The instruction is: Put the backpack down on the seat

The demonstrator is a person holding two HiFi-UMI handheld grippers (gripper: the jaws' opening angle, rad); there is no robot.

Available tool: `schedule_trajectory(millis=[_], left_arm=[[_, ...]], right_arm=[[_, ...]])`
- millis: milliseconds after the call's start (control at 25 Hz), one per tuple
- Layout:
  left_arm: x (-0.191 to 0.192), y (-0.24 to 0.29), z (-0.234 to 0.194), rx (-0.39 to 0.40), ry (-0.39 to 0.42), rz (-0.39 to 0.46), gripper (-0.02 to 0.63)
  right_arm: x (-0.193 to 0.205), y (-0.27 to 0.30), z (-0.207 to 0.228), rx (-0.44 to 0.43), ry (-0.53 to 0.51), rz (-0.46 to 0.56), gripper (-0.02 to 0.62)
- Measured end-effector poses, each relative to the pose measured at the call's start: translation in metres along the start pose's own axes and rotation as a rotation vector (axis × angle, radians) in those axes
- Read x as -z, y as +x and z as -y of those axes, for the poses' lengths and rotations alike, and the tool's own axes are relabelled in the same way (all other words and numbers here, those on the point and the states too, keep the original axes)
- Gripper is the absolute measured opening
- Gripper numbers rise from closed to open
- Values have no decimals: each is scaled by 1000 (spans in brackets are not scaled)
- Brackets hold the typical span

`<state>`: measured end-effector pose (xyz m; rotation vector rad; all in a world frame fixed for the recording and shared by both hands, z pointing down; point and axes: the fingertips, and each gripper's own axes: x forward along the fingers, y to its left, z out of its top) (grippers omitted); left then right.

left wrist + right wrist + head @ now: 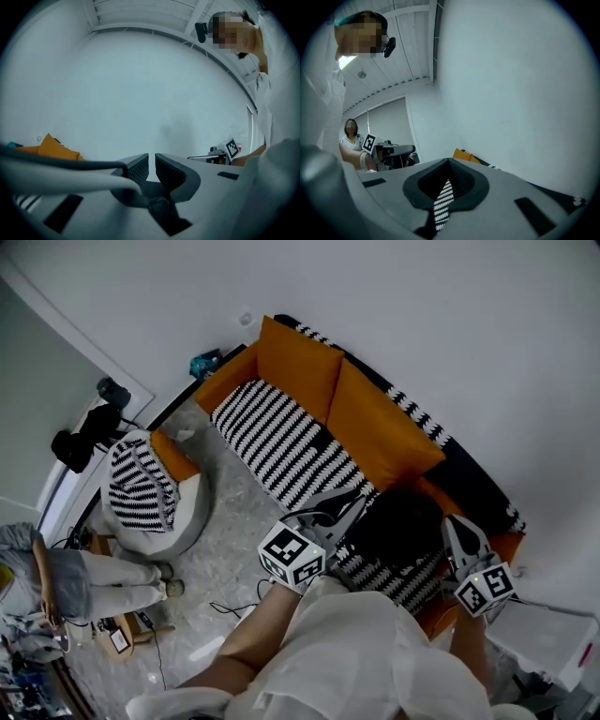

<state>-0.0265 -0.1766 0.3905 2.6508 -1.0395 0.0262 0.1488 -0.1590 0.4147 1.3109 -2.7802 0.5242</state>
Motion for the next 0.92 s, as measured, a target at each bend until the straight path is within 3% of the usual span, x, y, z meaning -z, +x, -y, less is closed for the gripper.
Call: schedule_trajectory(millis=[920], left_arm=[[-1,28,-1,41,-4,-9,61]], right_arm=[[-6,5,15,0,-52,-16,17]])
